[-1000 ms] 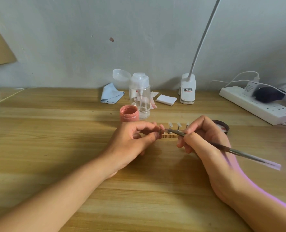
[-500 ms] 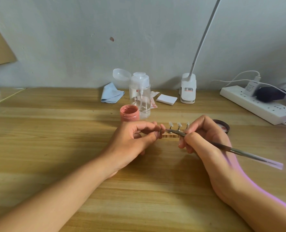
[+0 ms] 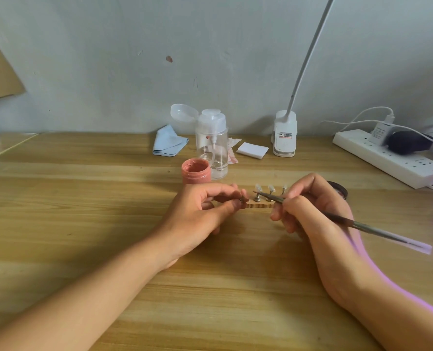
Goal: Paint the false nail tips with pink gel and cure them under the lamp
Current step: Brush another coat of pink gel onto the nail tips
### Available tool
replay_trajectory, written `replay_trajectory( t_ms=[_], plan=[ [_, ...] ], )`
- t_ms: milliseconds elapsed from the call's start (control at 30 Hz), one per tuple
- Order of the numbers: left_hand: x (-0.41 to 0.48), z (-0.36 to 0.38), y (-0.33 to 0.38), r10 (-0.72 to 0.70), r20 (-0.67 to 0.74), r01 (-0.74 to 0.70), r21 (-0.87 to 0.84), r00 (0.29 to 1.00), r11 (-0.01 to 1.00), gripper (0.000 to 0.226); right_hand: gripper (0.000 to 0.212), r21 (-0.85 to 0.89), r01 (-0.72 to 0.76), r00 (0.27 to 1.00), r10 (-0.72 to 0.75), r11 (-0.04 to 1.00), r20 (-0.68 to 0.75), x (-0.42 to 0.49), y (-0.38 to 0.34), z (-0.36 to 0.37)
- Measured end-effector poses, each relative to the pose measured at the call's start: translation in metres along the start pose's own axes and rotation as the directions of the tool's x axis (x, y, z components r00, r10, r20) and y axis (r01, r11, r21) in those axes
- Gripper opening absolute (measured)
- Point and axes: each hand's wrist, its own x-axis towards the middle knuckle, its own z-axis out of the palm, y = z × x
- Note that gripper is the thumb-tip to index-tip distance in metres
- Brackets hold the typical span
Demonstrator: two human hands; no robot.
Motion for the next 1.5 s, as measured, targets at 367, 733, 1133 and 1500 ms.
replay_trajectory(
  t_ms=[367, 733, 1133, 1500],
  plan=[
    [-0.0016, -0.0007, 0.0038, 0.034, 0.028, -0.033, -0.02, 0.999, 0.999, 0.023, 0.019, -0.028, -0.012, 1.0, 0.013, 1.0, 0.027, 0.0013, 0.0004, 0.0007],
    [-0.0018, -0.0001, 0.0048, 0.033, 0.024, -0.033, -0.018, 0.999, 0.999, 0.017, 0.018, 0.004, -0.012, 1.0, 0.012, 1.0, 0.021, -0.0016, 0.0008, 0.0002],
    [-0.0018, -0.001, 0.0031, 0.036, 0.026, -0.036, -0.018, 0.999, 0.999, 0.019, 0.01, 0.009, -0.02, 1.0, 0.02, 1.0, 0.012, -0.0038, 0.0006, 0.0001],
    [-0.0025, -0.0007, 0.0046, 0.032, 0.03, -0.031, -0.006, 0.999, 0.999, 0.015, 0.005, 0.066, -0.01, 0.999, 0.013, 0.998, -0.039, -0.0023, 0.0008, -0.0029]
  ],
)
